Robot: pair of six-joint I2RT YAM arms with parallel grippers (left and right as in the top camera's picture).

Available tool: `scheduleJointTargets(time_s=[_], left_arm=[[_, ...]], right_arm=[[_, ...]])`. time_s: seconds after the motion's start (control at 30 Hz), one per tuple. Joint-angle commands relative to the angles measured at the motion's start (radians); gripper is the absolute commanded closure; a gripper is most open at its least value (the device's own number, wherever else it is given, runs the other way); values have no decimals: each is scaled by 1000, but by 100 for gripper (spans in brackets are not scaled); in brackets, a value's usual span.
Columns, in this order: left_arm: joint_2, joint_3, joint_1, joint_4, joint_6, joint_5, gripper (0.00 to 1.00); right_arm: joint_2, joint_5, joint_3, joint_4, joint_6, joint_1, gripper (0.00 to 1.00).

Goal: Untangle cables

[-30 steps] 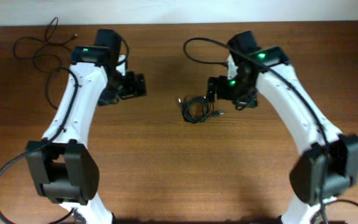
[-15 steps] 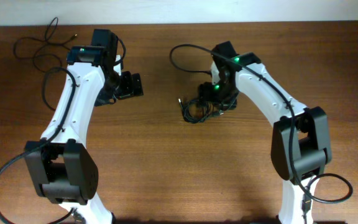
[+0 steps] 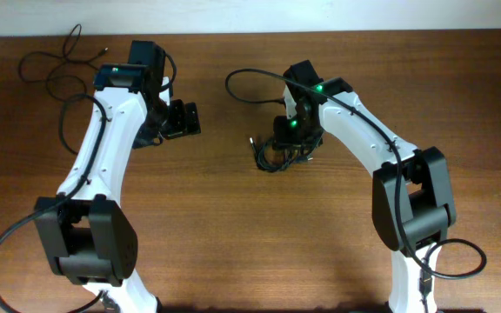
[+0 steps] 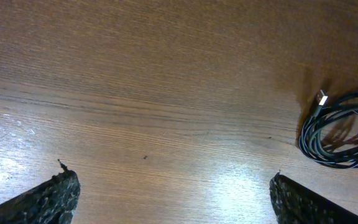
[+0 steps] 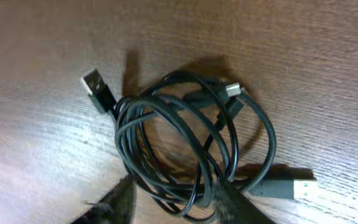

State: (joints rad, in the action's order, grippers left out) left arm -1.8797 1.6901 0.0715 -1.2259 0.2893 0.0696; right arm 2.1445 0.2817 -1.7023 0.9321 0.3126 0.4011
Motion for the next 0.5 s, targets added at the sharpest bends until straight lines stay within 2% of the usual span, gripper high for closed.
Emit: scheduleJointTargets(time_s=[0.0,0.2,0.37,0.47], left_arm=[[-4,-7,-4,-2,13,-15,1],[-4,-7,-4,-2,13,-15,1],[-4,-7,-4,-2,13,-14,1],[-4,-7,-4,-2,13,-14,1]], right_arm=[[13,-18,3,-10,-7,5,63],[29,-17,7,-10,-21,5,75],[30,-42,11,-8,-21,5,74],[34,-74,24,-10,-21,5,67]])
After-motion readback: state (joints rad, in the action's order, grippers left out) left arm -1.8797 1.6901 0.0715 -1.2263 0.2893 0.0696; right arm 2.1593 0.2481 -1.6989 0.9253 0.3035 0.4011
